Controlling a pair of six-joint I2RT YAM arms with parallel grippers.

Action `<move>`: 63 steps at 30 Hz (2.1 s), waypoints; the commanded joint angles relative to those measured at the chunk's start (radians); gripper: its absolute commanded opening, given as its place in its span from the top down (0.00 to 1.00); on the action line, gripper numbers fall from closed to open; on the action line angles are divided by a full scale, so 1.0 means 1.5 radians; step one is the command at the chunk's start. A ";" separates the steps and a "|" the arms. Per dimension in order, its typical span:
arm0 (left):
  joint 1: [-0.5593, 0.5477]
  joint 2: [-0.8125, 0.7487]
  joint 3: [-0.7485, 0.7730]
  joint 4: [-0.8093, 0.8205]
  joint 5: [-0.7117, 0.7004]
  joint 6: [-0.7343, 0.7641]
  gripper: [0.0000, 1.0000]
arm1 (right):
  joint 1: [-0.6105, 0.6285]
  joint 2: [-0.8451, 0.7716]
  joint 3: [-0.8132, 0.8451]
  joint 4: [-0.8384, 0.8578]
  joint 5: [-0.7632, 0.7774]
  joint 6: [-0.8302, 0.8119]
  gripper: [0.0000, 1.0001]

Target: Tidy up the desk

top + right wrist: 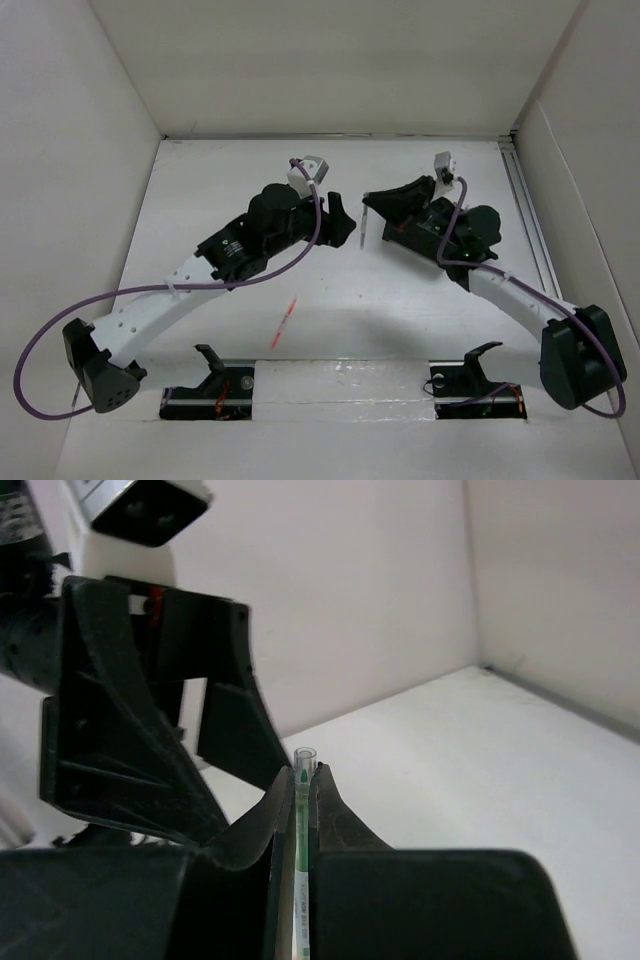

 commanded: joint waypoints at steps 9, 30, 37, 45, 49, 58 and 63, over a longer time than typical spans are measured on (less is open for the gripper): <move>0.000 -0.054 -0.021 -0.073 -0.042 -0.038 0.43 | -0.241 -0.093 0.016 -0.139 -0.025 -0.155 1.00; -0.007 -0.051 -0.255 -0.287 0.070 -0.199 0.50 | -0.406 -0.061 -0.026 -0.264 0.055 -0.357 1.00; -0.007 -0.002 -0.258 -0.334 0.031 -0.173 0.51 | -0.406 -0.074 -0.059 -0.265 0.064 -0.353 0.80; -0.087 0.082 -0.255 -0.351 -0.004 -0.183 0.60 | -0.406 -0.108 -0.024 -0.330 0.055 -0.361 0.46; -0.104 0.118 -0.254 -0.362 -0.022 -0.201 0.63 | -0.406 -0.115 -0.008 -0.329 0.038 -0.339 0.47; -0.104 0.174 -0.242 -0.348 -0.053 -0.211 0.65 | -0.378 -0.139 0.007 -0.299 -0.002 -0.264 0.51; -0.110 0.206 -0.257 -0.309 -0.048 -0.213 0.67 | -0.359 -0.154 0.020 -0.293 -0.020 -0.236 0.52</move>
